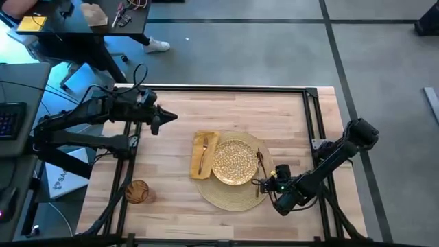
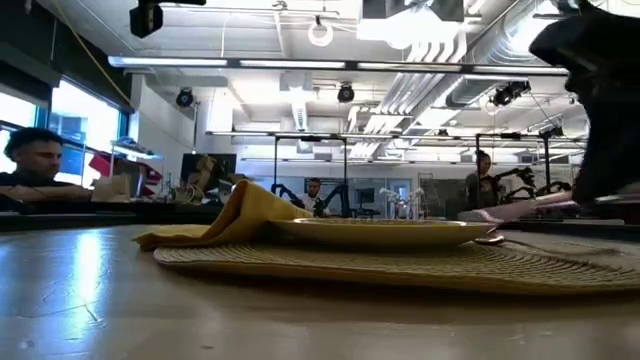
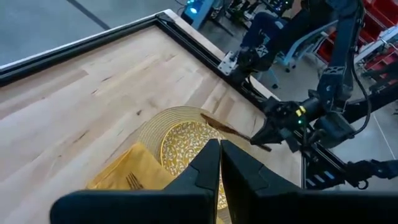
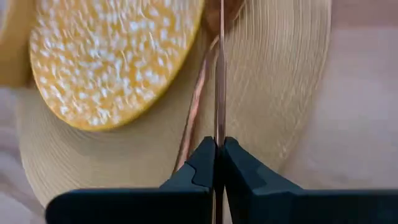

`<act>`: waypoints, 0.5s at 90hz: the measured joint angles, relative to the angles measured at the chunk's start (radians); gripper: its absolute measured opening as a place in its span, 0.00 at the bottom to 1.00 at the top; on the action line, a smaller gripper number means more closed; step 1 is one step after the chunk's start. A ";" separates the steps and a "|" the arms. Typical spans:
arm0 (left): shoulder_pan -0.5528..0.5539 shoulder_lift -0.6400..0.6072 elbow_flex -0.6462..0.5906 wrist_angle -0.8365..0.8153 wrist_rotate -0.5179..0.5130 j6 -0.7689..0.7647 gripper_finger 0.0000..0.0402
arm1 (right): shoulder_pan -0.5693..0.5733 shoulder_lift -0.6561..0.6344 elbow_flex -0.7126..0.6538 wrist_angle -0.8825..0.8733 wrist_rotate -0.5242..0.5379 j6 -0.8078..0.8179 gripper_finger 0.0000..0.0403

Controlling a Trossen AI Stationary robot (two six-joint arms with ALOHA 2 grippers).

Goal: Set table place
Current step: Put the brown table knife on the brown placemat to the right of the brown spoon

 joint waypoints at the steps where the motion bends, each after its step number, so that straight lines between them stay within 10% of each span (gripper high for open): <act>1: 0.000 0.000 0.000 0.000 0.000 0.000 0.00 | 0.000 -0.001 0.003 -0.006 0.002 0.000 0.00; 45: 0.000 0.000 0.000 0.001 0.000 -0.006 0.00 | -0.020 -0.025 -0.043 -0.022 -0.115 0.017 0.00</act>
